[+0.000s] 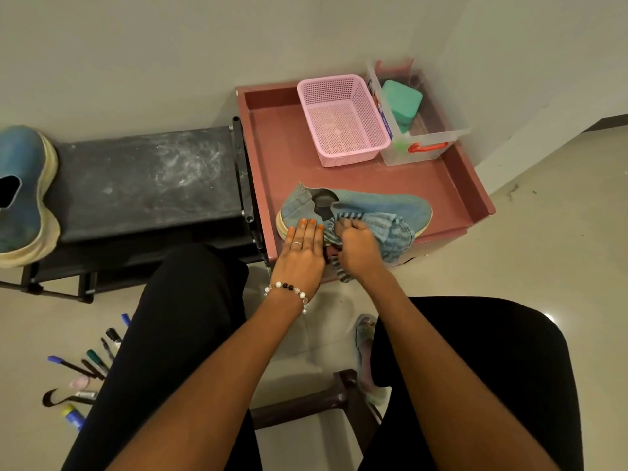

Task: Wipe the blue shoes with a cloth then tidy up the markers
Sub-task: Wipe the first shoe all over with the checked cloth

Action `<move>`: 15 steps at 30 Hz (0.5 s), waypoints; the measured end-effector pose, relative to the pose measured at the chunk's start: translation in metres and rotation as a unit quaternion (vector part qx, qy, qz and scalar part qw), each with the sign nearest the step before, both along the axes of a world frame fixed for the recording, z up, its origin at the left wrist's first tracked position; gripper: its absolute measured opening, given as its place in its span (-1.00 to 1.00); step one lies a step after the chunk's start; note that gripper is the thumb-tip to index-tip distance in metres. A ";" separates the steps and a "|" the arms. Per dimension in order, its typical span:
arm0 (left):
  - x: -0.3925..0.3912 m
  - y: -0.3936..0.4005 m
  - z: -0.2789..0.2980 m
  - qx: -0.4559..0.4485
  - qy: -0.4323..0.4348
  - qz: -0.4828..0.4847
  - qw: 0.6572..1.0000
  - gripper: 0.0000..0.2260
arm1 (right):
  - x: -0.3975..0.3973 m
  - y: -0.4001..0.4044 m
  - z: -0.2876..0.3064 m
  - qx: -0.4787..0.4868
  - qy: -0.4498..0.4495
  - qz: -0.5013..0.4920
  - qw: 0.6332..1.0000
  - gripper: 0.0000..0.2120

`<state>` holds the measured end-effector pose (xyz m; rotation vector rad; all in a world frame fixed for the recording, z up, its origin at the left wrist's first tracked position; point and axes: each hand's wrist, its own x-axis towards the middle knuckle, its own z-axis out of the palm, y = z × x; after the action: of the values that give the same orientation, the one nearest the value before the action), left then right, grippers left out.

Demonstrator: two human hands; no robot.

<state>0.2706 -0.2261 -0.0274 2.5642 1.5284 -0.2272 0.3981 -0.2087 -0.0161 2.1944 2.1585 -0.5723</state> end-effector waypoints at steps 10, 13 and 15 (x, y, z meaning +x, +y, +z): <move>0.001 -0.003 -0.010 0.002 -0.008 0.012 1.000 -0.46 | -0.016 0.001 0.007 -0.032 -0.105 -0.094 0.989 -0.76; -0.002 -0.004 -0.008 0.006 0.013 0.006 1.000 -0.46 | -0.022 0.005 0.003 -0.002 -0.020 -0.021 1.000 -0.65; -0.004 -0.006 -0.009 0.010 0.013 -0.001 1.000 -0.45 | 0.006 -0.004 0.003 -0.006 0.020 0.020 1.000 -0.52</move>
<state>0.2668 -0.2317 -0.0367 2.5880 1.5447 -0.2466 0.4043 -0.2125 -0.0131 2.1460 2.2063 -0.6306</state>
